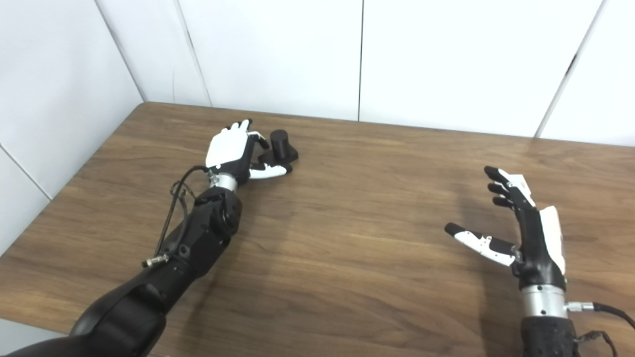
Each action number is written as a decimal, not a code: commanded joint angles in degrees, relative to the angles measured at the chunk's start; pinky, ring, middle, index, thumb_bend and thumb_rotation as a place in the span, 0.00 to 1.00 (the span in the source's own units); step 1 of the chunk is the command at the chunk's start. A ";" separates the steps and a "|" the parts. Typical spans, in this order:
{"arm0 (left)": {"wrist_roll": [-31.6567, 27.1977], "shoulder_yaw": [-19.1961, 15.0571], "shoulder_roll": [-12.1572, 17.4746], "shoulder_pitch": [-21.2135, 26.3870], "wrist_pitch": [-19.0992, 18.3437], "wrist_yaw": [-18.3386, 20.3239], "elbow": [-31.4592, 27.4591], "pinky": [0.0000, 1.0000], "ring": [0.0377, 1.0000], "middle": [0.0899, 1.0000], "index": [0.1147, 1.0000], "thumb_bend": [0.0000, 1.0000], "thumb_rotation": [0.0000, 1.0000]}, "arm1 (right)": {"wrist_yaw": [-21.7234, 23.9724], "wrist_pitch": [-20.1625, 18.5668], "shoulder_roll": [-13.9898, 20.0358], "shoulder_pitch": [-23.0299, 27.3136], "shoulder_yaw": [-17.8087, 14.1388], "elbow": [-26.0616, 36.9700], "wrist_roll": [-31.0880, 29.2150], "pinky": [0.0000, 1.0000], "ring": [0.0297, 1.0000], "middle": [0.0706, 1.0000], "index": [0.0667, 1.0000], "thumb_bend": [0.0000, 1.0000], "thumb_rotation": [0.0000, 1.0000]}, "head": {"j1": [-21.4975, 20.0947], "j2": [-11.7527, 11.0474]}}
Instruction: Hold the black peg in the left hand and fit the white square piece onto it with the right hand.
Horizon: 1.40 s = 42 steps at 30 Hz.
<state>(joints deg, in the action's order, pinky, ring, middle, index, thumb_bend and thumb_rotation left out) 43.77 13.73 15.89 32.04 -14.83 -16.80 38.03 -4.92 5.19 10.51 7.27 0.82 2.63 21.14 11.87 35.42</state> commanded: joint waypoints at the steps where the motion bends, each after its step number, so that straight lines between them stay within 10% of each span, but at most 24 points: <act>1: -0.78 -0.06 0.94 2.60 0.78 -1.43 1.54 1.00 1.00 1.00 0.61 0.89 0.54 | -1.29 1.19 -0.35 1.54 -0.50 2.07 0.07 0.73 0.79 0.83 0.82 0.76 0.23 | 0.05 0.15; 16: -3.88 1.17 1.04 3.38 5.49 -5.28 5.16 1.00 1.00 0.91 0.49 0.73 0.41 | -1.18 0.22 -0.41 0.38 -0.76 3.37 0.29 0.73 0.80 0.84 0.82 0.76 0.25 | -0.66 0.96; 36: -6.88 1.79 0.80 2.03 8.54 -4.28 4.45 1.00 0.99 0.92 0.50 0.75 0.27 | -0.72 -1.63 -0.37 -0.73 -1.31 5.70 -0.12 0.73 0.80 0.83 0.82 0.76 0.25 | -1.20 2.37; 38: -7.18 1.77 0.72 1.90 8.73 -4.76 4.60 1.00 0.99 0.91 0.44 0.56 0.12 | -0.73 -1.64 -0.37 -0.77 -1.38 5.74 -0.20 0.73 0.79 0.83 0.82 0.76 0.25 | -1.27 2.56; 42: -7.25 1.94 0.65 1.86 8.83 -5.62 5.13 1.00 0.98 0.90 0.42 0.52 0.08 | -0.63 -1.58 -0.15 -0.93 -1.29 5.80 -0.02 0.73 0.79 0.83 0.82 0.76 0.26 | -1.32 2.72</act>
<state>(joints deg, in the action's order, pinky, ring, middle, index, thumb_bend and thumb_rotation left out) 35.81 15.31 15.71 33.73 -4.61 -23.20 42.21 -5.21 2.92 10.25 5.15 -0.11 6.03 21.21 10.55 38.06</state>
